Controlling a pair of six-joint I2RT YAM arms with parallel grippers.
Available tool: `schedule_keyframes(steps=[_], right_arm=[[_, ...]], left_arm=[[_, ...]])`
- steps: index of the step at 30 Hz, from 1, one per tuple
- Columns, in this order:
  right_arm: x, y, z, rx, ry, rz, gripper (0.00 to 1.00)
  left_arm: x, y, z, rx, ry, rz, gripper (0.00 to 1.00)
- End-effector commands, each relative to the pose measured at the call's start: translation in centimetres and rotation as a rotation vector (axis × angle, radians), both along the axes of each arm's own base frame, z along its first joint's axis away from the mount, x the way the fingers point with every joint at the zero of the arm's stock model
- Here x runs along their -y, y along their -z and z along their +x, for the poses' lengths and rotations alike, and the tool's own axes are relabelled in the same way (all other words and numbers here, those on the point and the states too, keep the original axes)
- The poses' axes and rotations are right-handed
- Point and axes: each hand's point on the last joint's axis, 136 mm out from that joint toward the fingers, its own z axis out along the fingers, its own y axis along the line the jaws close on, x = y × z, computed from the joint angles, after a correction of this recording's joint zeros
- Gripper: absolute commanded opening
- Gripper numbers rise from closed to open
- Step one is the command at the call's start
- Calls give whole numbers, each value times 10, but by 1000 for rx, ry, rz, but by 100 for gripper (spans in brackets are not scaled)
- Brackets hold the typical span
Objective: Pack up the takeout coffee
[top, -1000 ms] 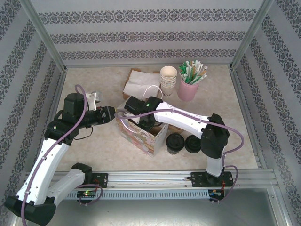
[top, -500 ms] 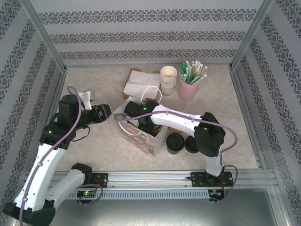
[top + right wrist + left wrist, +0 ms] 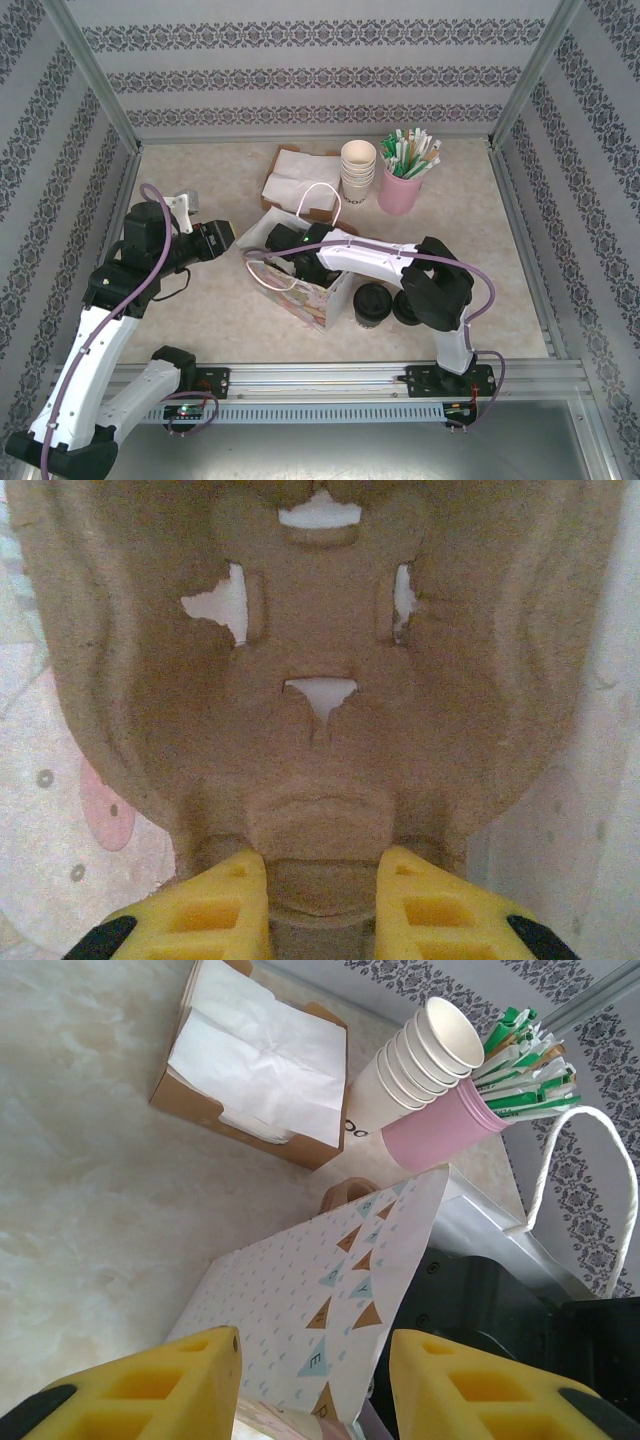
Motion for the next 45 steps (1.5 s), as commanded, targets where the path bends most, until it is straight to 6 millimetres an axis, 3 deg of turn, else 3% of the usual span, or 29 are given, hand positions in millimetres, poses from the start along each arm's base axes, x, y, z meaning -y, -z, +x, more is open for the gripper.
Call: schedule_keyframes(steps=[1,7,15,27,45], right_arm=[[9,30,-6,-47,17,-58,25],[8,31,-13,-69,17,-48,28],[-8,-2,-14,-66,25,60,37],[-12,-40,-10,-19,35,122,58],[-21,-137,-6,83,65,304,69]], left_arm=[[0,-11,-6,18,-1,-7,44],[-1,-10,-7,15,-3,-6,44],[0,-9,-7,10,-2,-8,45],[7,-4,-8,-22,32,-31,45],[8,-1,-7,-36,31,-33,45]])
